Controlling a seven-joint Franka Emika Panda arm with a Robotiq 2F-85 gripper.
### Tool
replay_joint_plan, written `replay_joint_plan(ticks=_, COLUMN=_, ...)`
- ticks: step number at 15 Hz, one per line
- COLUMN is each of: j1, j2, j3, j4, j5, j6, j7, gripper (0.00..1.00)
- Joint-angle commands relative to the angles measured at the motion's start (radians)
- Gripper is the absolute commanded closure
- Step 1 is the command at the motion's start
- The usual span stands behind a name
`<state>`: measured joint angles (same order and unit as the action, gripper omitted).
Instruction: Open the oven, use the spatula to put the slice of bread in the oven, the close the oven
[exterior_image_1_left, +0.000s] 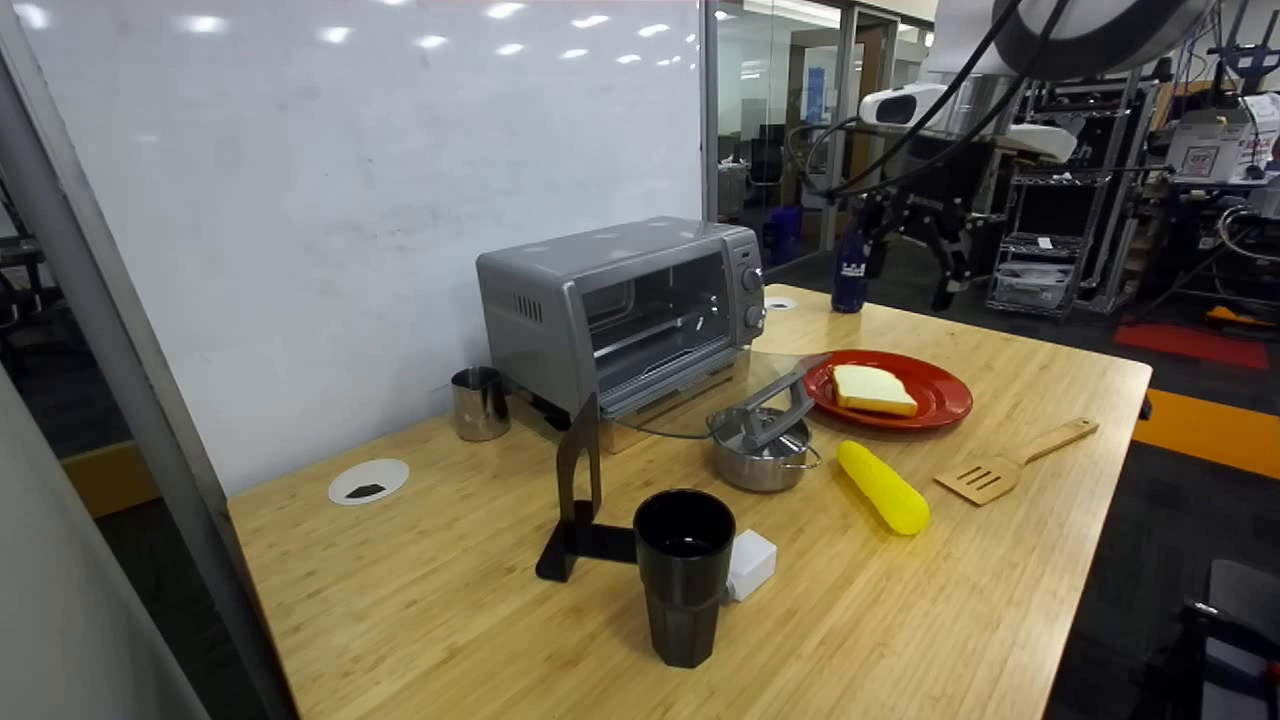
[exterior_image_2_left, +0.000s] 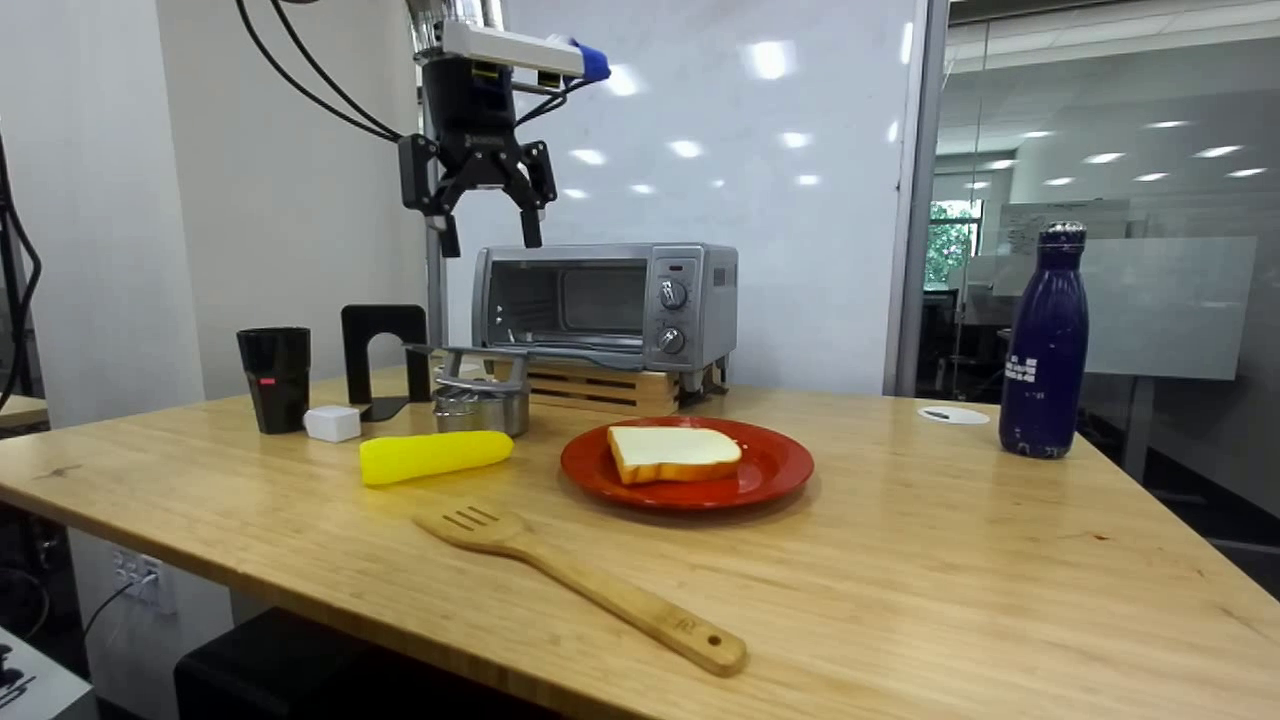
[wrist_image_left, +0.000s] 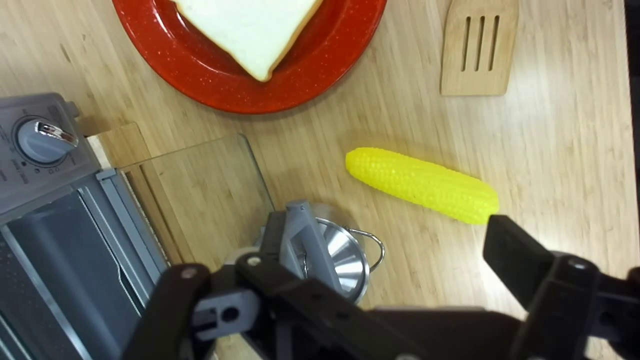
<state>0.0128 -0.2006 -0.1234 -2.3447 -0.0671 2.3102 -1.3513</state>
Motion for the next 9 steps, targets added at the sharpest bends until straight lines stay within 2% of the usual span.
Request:
replay_joint_plan(ticks=1, j1=-0.022, j2=-0.100, j3=-0.016, j4=-0.090, j5=0.008, j6=0.013, j7=-0.031, gripper=0.00)
replay_joint_plan(ticks=6, j1=-0.053, j2=-0.249, j3=-0.078, j4=-0.252, j5=-0.005, j6=0.013, j7=-0.032, gripper=0.00)
replay_joint_plan(ticks=9, j1=-0.093, j2=-0.318, j3=-0.140, j4=-0.337, j5=-0.037, j6=0.028, j7=-0.071, gripper=0.00)
